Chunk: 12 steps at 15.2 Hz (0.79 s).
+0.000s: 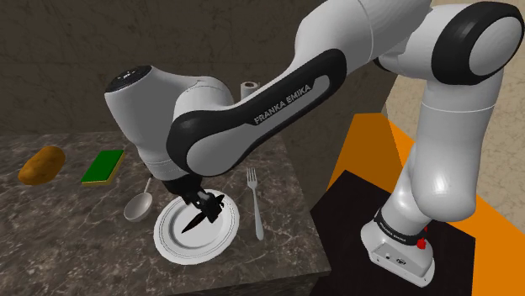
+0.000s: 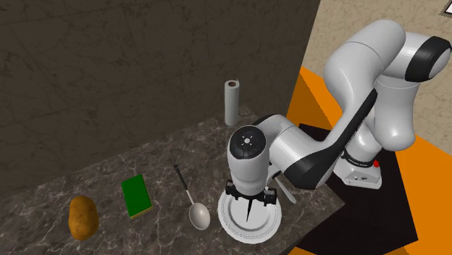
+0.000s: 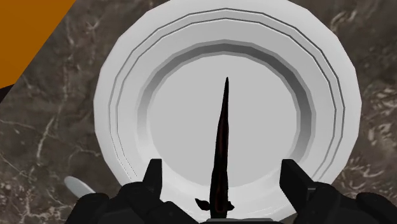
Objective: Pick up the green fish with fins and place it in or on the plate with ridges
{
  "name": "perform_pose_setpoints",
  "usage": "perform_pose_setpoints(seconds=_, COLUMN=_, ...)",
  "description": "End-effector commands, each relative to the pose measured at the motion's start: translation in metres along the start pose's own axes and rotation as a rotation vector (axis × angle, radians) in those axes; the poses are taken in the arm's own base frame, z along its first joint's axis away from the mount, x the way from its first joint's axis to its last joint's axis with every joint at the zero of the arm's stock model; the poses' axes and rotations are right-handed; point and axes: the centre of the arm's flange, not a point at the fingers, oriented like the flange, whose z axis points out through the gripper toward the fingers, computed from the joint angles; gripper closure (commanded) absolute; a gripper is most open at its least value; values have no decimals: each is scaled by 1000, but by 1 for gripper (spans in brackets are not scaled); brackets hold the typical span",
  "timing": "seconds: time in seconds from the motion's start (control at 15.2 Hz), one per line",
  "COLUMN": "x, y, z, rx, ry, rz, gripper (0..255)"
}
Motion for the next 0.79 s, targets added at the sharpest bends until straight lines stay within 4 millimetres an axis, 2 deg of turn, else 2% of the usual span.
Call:
perform_pose_setpoints(seconds=0.0, x=0, y=0, z=0, rx=0, ry=0, rz=0, gripper=0)
perform_pose_setpoints(seconds=0.26, x=0, y=0, z=-50, rx=0, ry=0, rz=0, gripper=0)
perform_pose_setpoints(seconds=0.73, x=0, y=0, z=-50, rx=0, ry=0, rz=0, gripper=0)
